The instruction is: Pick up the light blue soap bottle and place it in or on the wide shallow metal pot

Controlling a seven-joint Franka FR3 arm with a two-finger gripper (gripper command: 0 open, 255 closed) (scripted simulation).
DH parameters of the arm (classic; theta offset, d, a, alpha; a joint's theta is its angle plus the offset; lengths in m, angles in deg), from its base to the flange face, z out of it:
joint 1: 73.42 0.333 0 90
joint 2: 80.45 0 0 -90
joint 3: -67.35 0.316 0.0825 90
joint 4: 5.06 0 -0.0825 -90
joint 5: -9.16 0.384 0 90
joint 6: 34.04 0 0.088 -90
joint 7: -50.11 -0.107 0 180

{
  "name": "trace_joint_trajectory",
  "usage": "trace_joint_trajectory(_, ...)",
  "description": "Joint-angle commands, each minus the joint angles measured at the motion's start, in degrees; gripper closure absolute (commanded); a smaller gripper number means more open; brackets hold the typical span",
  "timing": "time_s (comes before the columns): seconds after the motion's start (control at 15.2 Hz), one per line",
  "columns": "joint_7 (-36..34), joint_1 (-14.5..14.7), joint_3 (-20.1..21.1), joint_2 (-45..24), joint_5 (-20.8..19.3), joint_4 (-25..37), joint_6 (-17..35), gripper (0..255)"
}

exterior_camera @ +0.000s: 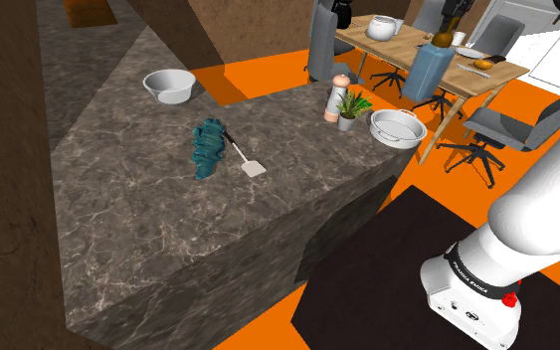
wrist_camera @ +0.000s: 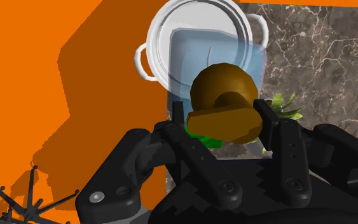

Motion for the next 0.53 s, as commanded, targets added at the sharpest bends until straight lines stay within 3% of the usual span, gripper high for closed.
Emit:
trace_joint_trajectory(0.0,-0.1,0.2,0.0,0.4,-0.2,-2.2,1.9,255)
trace_joint_trajectory(0.46,-0.5,0.8,0.2,1.5,-0.6,-9.1,7.7,255)
